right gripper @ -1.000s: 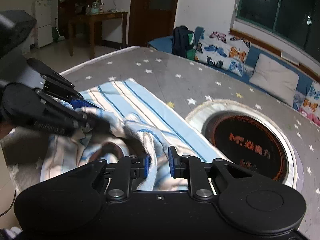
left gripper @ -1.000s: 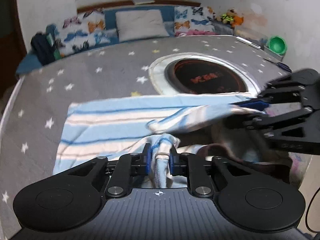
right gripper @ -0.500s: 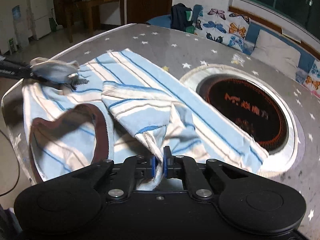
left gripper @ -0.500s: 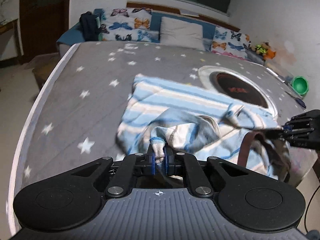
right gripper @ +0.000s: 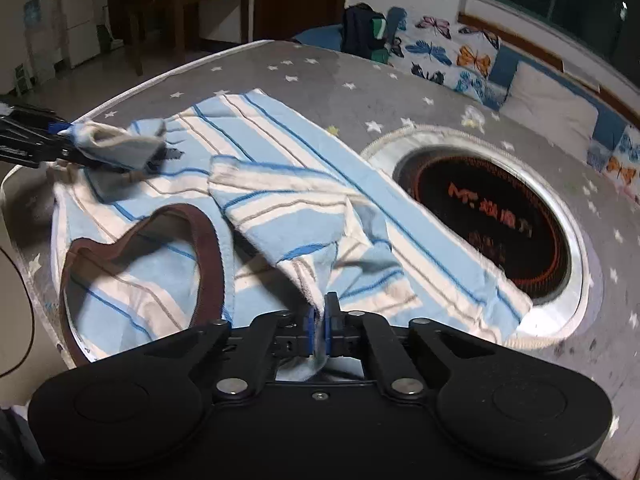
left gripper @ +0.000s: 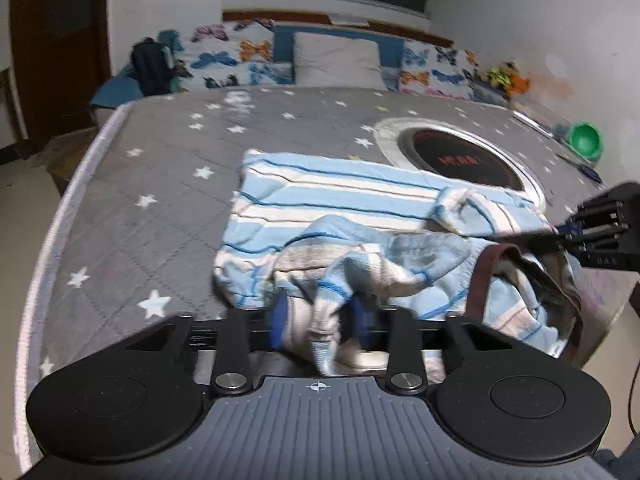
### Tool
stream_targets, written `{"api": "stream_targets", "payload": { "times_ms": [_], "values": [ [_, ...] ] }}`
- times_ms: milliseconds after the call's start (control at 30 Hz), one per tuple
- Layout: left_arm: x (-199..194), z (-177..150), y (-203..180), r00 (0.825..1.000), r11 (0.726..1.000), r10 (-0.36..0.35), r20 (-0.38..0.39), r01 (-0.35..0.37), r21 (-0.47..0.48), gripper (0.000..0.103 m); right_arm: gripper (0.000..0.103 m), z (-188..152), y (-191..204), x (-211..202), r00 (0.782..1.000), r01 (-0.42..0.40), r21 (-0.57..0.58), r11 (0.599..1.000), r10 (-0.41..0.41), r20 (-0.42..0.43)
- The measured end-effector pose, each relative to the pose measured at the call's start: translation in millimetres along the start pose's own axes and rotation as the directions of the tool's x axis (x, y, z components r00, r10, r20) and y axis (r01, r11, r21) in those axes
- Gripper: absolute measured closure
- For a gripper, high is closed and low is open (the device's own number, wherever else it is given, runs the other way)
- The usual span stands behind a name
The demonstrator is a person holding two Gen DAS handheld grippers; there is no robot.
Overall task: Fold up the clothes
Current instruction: 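Lift the shirt with both grippers and shake it flat onto the table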
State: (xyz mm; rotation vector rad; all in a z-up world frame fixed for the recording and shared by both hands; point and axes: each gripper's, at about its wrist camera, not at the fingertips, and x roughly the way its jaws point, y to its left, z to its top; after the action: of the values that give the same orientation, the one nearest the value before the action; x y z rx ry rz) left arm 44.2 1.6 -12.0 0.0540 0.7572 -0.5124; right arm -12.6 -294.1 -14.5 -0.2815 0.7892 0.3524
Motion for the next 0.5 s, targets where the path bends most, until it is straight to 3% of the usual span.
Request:
{"api": "stream_targets", "payload": {
  "times_ms": [133,267,300,400,500],
  "values": [
    [-6,20,22,0.997,0.997,0.003,0.075,0.003,-0.082,0.096,0.099,22,-6,-10,0.998,0.035,-0.034,0.999,-0.033,0.05],
    [-12,55,44,0.99,0.99,0.044,0.131,-0.025,-0.141,0.096,0.099,69,-26,-11,0.989,0.098,-0.049,0.994,-0.092,0.116],
    [-13,79,56,0.984,0.985,0.093,0.154,-0.068,-0.16,0.096,0.099,84,-32,-10,0.985,0.118,-0.052,0.992,-0.11,0.132],
    [-16,130,80,0.965,0.969,0.153,0.211,-0.104,-0.223,0.096,0.099,122,-48,-5,0.973,0.171,-0.047,0.984,-0.161,0.167],
    [-25,181,96,0.935,0.955,0.213,0.283,-0.138,-0.263,0.096,0.099,185,-81,4,0.937,0.264,0.009,0.964,-0.259,0.235]
  ]
}}
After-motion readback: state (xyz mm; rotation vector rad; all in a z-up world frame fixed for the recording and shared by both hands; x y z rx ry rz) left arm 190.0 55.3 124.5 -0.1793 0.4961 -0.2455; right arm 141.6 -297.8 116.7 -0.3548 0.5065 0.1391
